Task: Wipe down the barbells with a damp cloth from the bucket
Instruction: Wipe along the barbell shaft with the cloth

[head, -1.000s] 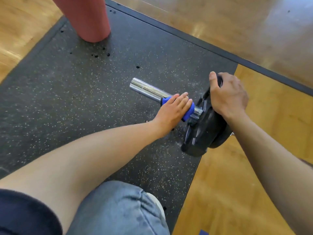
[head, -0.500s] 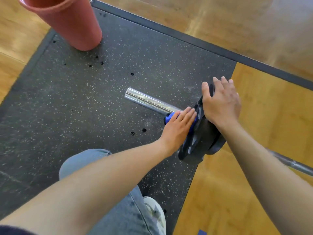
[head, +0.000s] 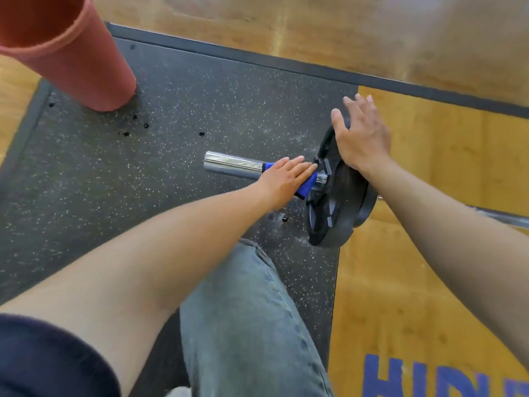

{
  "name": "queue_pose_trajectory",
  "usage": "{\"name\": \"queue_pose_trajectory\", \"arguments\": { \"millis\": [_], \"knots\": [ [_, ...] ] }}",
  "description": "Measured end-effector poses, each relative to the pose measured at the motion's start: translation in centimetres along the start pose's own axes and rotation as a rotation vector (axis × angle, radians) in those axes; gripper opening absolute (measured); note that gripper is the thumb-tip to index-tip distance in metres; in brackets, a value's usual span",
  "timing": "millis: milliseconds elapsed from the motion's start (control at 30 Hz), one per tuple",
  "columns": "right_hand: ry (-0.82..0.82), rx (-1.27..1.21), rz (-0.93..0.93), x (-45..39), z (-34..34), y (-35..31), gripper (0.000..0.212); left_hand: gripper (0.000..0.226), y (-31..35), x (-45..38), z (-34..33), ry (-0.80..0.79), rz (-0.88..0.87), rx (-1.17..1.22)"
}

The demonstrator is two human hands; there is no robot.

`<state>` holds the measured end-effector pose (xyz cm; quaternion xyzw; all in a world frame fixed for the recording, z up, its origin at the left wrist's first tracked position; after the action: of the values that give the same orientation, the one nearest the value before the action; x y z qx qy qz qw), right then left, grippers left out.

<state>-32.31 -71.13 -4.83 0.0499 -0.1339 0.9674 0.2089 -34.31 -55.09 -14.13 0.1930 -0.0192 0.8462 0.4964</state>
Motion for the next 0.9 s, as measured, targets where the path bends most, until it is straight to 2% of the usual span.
{"name": "queue_pose_trajectory", "arguments": {
  "millis": [267,400,500,767,900],
  "knots": [
    [0.062,0.144,-0.001,-0.8,0.2,-0.6,0.060,0.069,1.3,-0.8,-1.0,0.150,0.053,0.043],
    [0.064,0.200,-0.025,-0.9,0.5,-0.6,0.058,0.073,2.1,-1.0,-1.1,0.224,0.056,0.053],
    [0.097,0.282,-0.019,-0.5,0.8,-1.1,0.056,0.074,0.2,0.2,-1.3,0.298,0.035,0.129],
    [0.125,0.168,-0.122,0.7,0.6,-0.4,0.058,0.083,0.0,0.6,-2.4,0.320,0.111,0.113],
    [0.168,0.083,-0.116,1.0,0.9,-0.6,0.059,0.086,0.0,0.7,-2.5,0.315,0.117,0.081]
  ]
}}
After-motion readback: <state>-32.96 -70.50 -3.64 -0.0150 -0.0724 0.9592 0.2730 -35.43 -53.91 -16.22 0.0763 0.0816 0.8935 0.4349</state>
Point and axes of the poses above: each hand's wrist, its own x-axis away from the middle knuckle, its own z-axis out of the back of the hand, y = z × x, the point moved 6 cm from there along -x, towards the middle knuckle, and after that the axes turned 4 degrees about x, right-handed, at the moved point
